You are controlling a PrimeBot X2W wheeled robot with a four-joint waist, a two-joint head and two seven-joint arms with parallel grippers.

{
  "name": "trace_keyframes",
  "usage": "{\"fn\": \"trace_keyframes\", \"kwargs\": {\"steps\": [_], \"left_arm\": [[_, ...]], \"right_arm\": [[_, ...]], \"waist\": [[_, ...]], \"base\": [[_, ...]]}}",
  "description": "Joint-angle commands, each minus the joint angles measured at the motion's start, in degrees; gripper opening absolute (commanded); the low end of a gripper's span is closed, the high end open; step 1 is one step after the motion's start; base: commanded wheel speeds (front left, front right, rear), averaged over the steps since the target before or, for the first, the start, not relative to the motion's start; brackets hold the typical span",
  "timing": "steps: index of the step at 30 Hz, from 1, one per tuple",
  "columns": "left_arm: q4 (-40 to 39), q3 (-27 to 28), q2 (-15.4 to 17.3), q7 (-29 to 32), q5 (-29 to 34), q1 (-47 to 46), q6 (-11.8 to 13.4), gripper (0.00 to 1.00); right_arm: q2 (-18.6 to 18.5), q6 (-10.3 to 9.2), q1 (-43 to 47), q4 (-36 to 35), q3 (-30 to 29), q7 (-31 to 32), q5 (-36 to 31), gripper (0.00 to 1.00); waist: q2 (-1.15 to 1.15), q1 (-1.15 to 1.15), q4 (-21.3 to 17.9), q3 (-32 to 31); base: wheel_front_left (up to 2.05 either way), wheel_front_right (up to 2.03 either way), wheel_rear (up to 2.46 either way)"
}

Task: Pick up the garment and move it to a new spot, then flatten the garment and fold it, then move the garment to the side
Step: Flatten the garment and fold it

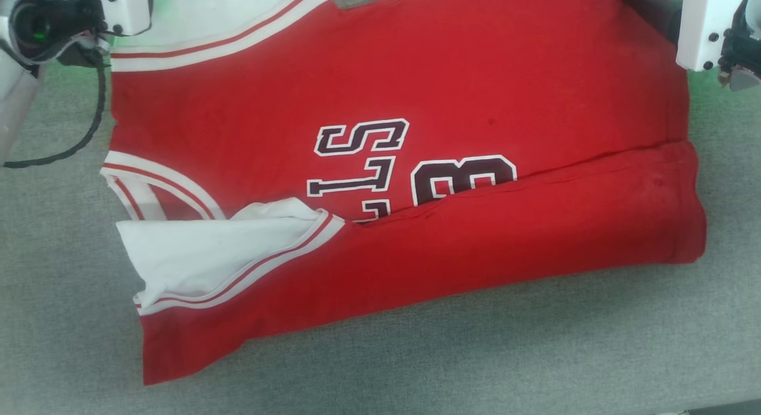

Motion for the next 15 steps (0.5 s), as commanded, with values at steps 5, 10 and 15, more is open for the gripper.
{"fn": "trace_keyframes", "kwargs": {"steps": [5,10,15], "left_arm": [[-1.61,-1.4,-1.15,-4.53,-0.72,1.95,-0.19,0.0],[-6.38,-1.12,-0.72,-10.88,-2.41,4.17,-0.18,0.0],[-15.11,-1.87,1.8,-16.68,-5.08,8.67,-0.15,0.0]], "right_arm": [[-1.31,-0.02,0.7,0.85,2.71,-4.19,2.27,0.0],[-4.02,-0.02,3.33,-1.48,4.34,-8.02,4.92,0.0],[-8.05,-0.02,8.33,-5.68,5.66,-9.39,8.55,0.0]], "waist": [[0.0,0.0,1.45,-1.77],[0.0,0.0,3.57,-6.75],[0.0,0.0,6.15,-12.49]], "base": [[0.0,0.0,0.0],[0.0,0.0,0.0],[0.0,0.0,0.0]]}}
